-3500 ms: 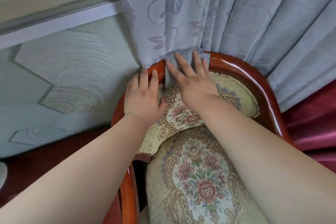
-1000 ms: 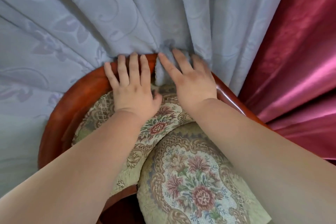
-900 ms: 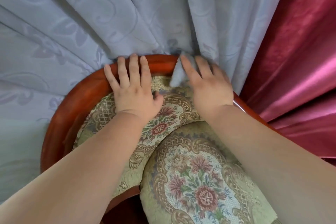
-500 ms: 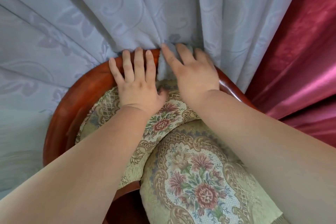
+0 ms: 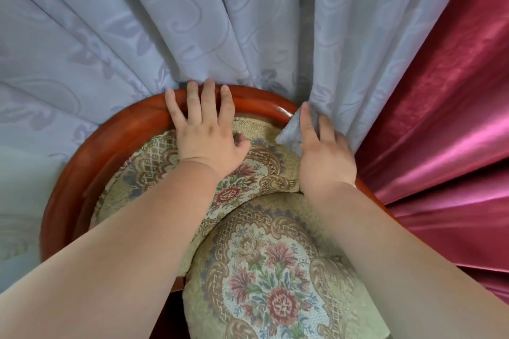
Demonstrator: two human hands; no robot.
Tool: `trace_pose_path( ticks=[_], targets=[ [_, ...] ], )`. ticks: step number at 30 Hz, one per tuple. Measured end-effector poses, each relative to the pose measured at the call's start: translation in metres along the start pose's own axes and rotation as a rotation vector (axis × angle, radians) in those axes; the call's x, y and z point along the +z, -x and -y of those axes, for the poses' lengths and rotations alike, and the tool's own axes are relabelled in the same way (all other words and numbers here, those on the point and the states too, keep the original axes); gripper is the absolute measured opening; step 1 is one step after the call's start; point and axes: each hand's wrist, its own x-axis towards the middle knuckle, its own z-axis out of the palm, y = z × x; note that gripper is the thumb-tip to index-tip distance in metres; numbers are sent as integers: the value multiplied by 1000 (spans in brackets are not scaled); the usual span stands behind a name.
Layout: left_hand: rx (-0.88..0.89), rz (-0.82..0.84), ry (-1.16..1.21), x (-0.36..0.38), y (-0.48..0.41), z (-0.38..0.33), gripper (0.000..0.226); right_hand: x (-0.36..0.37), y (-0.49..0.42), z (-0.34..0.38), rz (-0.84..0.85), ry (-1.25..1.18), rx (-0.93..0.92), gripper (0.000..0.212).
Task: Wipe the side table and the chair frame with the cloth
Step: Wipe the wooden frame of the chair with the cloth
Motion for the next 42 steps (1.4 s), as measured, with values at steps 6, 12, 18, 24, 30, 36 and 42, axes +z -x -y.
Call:
trace_pose_path(
  ticks=[6, 12, 18, 24, 30, 36, 42],
  targets=[
    [6, -5, -12, 4, -1, -2, 96, -14, -37, 39, 13, -2, -292, 97],
    [-15, 57, -55, -6, -4, -5, 93, -6, 8, -21, 60, 54, -75, 109],
    [-24, 48, -68, -2, -3, -7, 96, -13, 25, -25, 184, 15, 73, 106],
    [-26, 37, -70, 4, -5, -7, 100, -10, -35, 29, 16, 2, -305, 94],
    [-38, 36, -79, 3, -6, -11, 99, -6, 20, -29, 52, 37, -78, 93],
    [-84, 11, 29, -8, -3, -23, 97, -14, 103, -82, 273, 162, 99, 90],
    [505, 18, 100, -13, 15, -79, 77, -11, 75, -60, 347, 95, 117, 91]
  ],
)
